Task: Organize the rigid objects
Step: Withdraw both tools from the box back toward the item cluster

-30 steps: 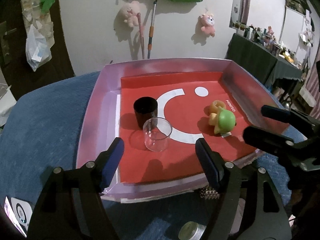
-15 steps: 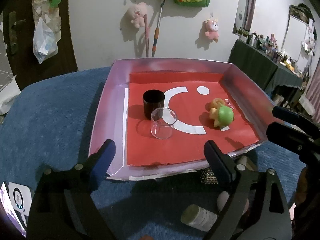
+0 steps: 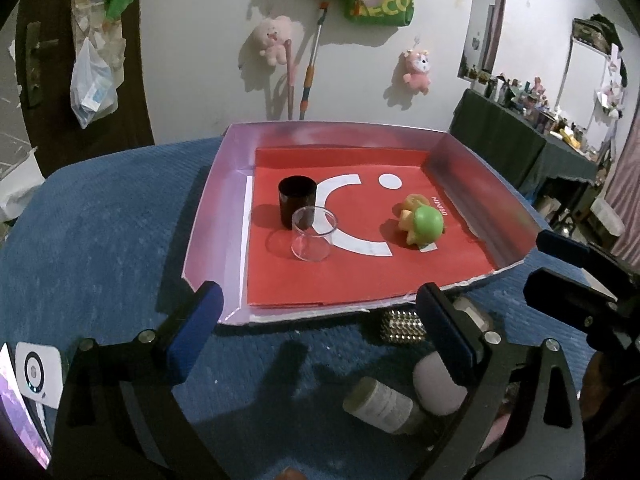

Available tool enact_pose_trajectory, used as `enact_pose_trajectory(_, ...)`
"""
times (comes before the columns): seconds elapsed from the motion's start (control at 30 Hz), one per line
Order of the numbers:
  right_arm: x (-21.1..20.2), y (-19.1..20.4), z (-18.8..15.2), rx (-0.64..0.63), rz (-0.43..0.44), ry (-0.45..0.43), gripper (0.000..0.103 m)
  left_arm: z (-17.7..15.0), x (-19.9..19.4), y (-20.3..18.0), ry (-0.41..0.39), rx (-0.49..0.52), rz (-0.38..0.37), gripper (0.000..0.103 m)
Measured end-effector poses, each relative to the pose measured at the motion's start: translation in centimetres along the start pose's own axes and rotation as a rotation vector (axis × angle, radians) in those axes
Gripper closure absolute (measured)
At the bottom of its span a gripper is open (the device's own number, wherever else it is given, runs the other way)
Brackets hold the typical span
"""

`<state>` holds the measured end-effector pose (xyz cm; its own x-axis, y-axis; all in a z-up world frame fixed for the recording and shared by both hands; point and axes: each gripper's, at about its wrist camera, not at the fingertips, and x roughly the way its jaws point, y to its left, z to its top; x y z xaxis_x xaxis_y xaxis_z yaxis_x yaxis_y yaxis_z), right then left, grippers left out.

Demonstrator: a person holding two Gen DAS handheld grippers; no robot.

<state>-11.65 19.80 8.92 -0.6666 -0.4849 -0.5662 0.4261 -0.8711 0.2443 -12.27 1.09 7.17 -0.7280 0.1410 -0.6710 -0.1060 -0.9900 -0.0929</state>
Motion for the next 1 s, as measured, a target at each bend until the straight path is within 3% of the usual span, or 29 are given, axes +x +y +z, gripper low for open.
enact_pose_trajectory(0.23, -1.8, 1.0, -1.8, -0.013, -0.029, -0.044, 0.000, -0.8, -1.0, -0.6, -0.007, 0.005, -0.005, 0.004)
enact_pose_trajectory(1.0, -3.9, 0.7, -4.9, 0.046, -0.033, -0.025, 0.000, -3.5, -2.5, -0.9, 0.002, -0.021, 0.002, 0.004)
